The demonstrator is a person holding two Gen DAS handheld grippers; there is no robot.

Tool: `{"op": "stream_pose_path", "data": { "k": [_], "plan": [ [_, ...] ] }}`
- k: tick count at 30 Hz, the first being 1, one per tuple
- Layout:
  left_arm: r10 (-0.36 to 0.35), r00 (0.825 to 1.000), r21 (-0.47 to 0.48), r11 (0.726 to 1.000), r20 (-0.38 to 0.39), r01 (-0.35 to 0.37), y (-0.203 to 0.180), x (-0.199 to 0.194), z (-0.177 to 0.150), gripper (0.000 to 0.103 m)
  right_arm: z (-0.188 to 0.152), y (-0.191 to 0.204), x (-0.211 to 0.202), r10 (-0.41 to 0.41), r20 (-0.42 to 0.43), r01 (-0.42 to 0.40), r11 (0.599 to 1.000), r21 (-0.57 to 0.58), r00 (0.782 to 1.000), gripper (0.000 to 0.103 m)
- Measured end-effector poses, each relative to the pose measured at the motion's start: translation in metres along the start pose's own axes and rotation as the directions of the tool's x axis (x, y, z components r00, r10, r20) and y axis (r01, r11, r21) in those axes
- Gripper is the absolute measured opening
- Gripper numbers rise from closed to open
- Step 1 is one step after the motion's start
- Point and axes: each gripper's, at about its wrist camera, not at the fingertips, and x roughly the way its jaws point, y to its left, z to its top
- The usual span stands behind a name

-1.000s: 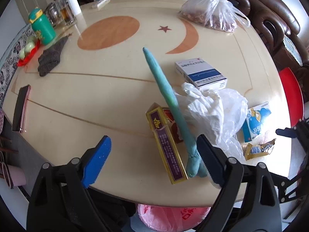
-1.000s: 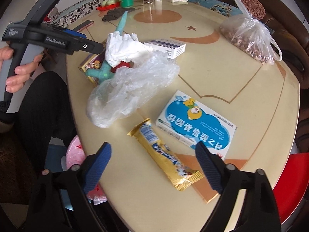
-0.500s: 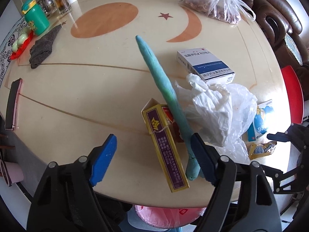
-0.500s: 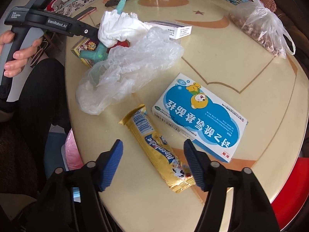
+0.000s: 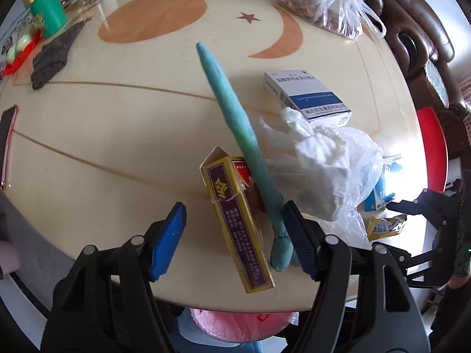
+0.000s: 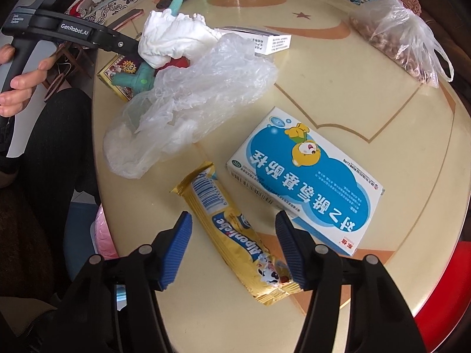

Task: Collect trash
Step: 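Grasp the purple cigarette box with the left gripper while the right grasps the gold wrapper, then lift the cigarette box with the left gripper while the right carries the wrapper over the pink bin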

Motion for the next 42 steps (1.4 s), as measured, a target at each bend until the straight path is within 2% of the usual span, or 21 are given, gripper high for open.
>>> {"op": "stream_pose_path", "data": {
  "k": [5, 7, 11, 14, 16, 17, 21, 23, 29, 34, 42],
  "plan": [
    [-0.055, 0.998, 0.003, 0.999, 0.012, 0.055, 0.003, -0.002, -0.005, 0.068, 0.000, 0.000, -0.001, -0.002, 0.005, 0.002, 1.000, 0.008, 1.000, 0.058],
    [-0.035, 0.999, 0.018, 0.999, 0.010, 0.034, 0.001, 0.000, -0.008, 0.068, 0.000, 0.000, -0.001, -0.006, 0.008, 0.006, 1.000, 0.008, 1.000, 0.058],
    [-0.070, 0.998, -0.007, 0.998, -0.011, 0.070, 0.009, 0.004, -0.009, 0.062, 0.000, 0.000, 0.000, 0.002, 0.015, -0.002, 1.000, 0.020, 1.000, 0.058],
    [-0.075, 0.997, -0.015, 0.997, -0.011, 0.075, 0.014, 0.003, -0.013, 0.053, -0.001, 0.000, 0.000, 0.000, 0.015, 0.000, 1.000, 0.020, 1.000, 0.058],
    [-0.078, 0.997, -0.014, 0.997, -0.010, 0.077, 0.015, 0.004, -0.013, 0.052, -0.001, 0.000, 0.000, -0.002, 0.013, 0.002, 1.000, 0.018, 1.000, 0.058],
    [-0.090, 0.996, -0.015, 0.996, -0.004, 0.090, 0.016, 0.004, -0.013, 0.046, 0.000, 0.000, 0.000, -0.003, 0.013, 0.003, 1.000, 0.019, 1.000, 0.058],
    [-0.116, 0.993, -0.023, 0.993, -0.009, 0.115, 0.023, 0.007, -0.015, 0.041, 0.001, 0.000, 0.000, -0.008, 0.012, 0.008, 1.000, 0.021, 1.000, 0.058],
    [-0.094, 0.996, -0.013, 0.996, -0.006, 0.093, 0.023, 0.008, -0.014, 0.028, 0.001, 0.000, 0.000, -0.010, 0.013, 0.010, 1.000, 0.022, 1.000, 0.058],
    [-0.090, 0.996, -0.006, 0.996, -0.007, 0.090, 0.025, 0.007, -0.015, 0.027, 0.000, 0.006, 0.001, -0.037, 0.010, 0.037, 0.999, 0.008, 0.999, 0.058],
    [-0.060, 0.998, 0.006, 0.998, 0.005, 0.059, 0.024, 0.005, -0.016, 0.026, 0.002, 0.014, 0.001, -0.054, -0.001, 0.054, 0.999, -0.007, 0.999, 0.039],
    [-0.045, 0.999, 0.023, 0.999, 0.007, 0.045, 0.025, 0.003, -0.017, 0.024, 0.001, 0.026, 0.001, -0.084, -0.017, 0.084, 0.996, 0.014, 0.996, 0.027]
  ]
}}
